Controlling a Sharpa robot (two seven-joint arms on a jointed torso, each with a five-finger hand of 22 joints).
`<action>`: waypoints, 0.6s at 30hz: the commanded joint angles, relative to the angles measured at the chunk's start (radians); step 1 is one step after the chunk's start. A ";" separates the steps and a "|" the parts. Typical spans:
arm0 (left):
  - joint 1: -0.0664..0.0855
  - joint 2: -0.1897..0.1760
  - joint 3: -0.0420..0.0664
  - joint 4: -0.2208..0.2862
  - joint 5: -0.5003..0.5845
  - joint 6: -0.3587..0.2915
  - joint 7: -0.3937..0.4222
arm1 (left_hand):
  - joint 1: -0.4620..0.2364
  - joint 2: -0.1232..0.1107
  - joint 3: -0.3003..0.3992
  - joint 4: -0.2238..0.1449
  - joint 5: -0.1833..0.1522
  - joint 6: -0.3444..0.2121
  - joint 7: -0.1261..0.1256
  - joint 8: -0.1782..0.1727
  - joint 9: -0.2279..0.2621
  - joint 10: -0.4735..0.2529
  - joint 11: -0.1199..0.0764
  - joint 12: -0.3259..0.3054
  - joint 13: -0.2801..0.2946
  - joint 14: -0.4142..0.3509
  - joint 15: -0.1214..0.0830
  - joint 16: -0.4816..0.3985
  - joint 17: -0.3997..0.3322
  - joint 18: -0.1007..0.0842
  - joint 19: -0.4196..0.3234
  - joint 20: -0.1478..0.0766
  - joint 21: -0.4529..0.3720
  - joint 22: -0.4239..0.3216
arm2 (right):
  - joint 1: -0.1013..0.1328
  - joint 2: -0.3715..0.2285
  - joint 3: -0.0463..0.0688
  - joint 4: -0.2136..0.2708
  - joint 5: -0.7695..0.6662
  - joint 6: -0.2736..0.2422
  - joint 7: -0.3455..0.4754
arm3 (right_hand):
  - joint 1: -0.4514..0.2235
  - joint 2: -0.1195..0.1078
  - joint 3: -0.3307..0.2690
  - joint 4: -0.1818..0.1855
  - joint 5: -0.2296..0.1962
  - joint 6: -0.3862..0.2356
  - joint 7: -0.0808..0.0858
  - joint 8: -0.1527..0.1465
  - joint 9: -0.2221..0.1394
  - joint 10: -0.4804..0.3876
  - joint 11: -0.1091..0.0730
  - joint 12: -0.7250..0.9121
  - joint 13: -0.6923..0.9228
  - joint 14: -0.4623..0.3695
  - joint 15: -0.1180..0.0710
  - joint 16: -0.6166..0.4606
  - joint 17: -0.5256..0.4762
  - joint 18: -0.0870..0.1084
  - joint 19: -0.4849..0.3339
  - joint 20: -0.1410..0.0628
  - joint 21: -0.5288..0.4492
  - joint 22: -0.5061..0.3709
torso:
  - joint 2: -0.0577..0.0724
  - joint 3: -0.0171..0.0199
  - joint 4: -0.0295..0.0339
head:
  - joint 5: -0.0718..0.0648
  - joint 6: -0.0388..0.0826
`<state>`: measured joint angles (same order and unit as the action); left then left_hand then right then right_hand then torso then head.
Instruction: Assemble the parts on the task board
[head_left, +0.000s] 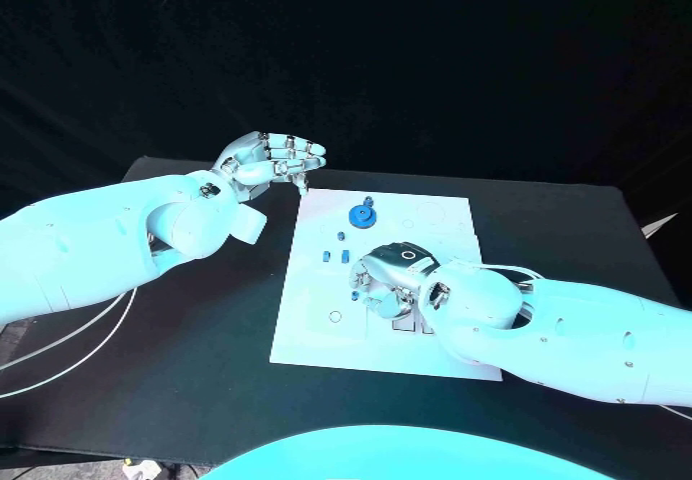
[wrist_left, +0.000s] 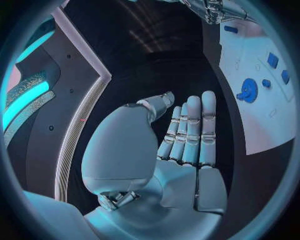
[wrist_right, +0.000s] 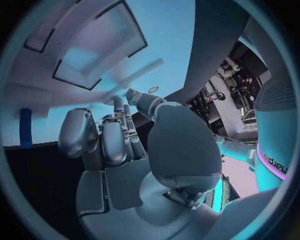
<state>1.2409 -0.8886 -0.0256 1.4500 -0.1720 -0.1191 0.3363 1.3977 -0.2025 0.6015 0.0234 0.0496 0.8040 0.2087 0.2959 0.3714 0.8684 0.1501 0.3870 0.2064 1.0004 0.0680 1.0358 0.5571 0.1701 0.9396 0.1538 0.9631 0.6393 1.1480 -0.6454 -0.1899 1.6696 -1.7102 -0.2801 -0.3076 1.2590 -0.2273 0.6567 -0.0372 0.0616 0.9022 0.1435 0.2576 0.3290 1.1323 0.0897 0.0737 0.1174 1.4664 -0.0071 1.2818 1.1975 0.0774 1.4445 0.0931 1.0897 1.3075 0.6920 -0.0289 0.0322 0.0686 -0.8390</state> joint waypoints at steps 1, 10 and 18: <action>0.001 -0.001 0.001 0.003 0.003 0.013 0.004 | 0.008 0.004 -0.004 -0.003 0.003 -0.002 0.005 0.001 0.000 -0.007 0.002 0.004 -0.002 -0.006 0.003 -0.007 -0.002 0.015 0.001 0.007 -0.003 -0.002 | -0.002 -0.019 -0.001 0.021 -0.009 -0.016 -0.023 | -0.001 -0.014 -0.008 0.000 0.006 -0.011 -0.001 -0.008 -0.001 -0.013 0.001 0.001 -0.001 0.020 0.010 -0.005 -0.002 0.013 -0.004 0.004 -0.008 0.021 | 0.000 -0.0001 -0.0004 | -0.003 0.002; 0.001 -0.004 0.001 0.003 0.003 0.014 0.004 | 0.008 0.004 -0.004 -0.003 0.003 -0.002 0.005 0.001 0.000 -0.007 0.002 0.004 -0.002 -0.006 0.003 -0.007 -0.002 0.015 0.001 0.007 -0.003 -0.002 | 0.027 -0.121 0.014 0.100 0.069 -0.049 -0.017 | -0.004 -0.008 -0.012 0.007 0.009 0.010 0.002 0.001 0.007 0.001 -0.004 0.021 0.004 0.029 0.007 0.016 0.016 0.008 0.008 0.003 0.024 0.037 | 0.000 -0.0005 -0.0008 | -0.015 0.010; 0.001 -0.007 0.001 0.004 0.003 0.015 0.005 | 0.008 0.004 -0.004 -0.003 0.003 -0.002 0.005 0.001 0.000 -0.007 0.002 0.004 -0.002 -0.006 0.003 -0.007 -0.002 0.015 0.001 0.007 -0.003 -0.002 | 0.086 -0.224 0.030 0.111 0.180 -0.036 0.028 | -0.024 -0.023 -0.048 0.021 0.005 0.002 0.009 -0.008 0.009 -0.025 0.001 0.025 0.003 0.031 0.010 0.019 0.012 0.007 0.013 0.004 0.026 0.038 | 0.000 -0.0005 -0.0012 | -0.032 0.020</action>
<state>1.2408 -0.8960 -0.0257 1.4506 -0.1720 -0.1186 0.3351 1.3977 -0.2025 0.6015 0.0234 0.0496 0.8040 0.2087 0.2959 0.3714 0.8685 0.1500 0.3870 0.2064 1.0004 0.0680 1.0358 0.5563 0.1701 0.9396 0.1538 0.9631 0.6394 1.2289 -0.8631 -0.1607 1.7819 -1.6041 -0.3162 -0.3116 1.2427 -0.2503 0.6114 -0.0160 0.0640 0.9056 0.1485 0.2519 0.3374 1.1134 0.0900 0.0935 0.1210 1.4666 -0.0064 1.2966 1.2118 0.0848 1.4541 0.0947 1.1201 1.3073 0.6918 -0.0296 0.0305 0.0415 -0.8207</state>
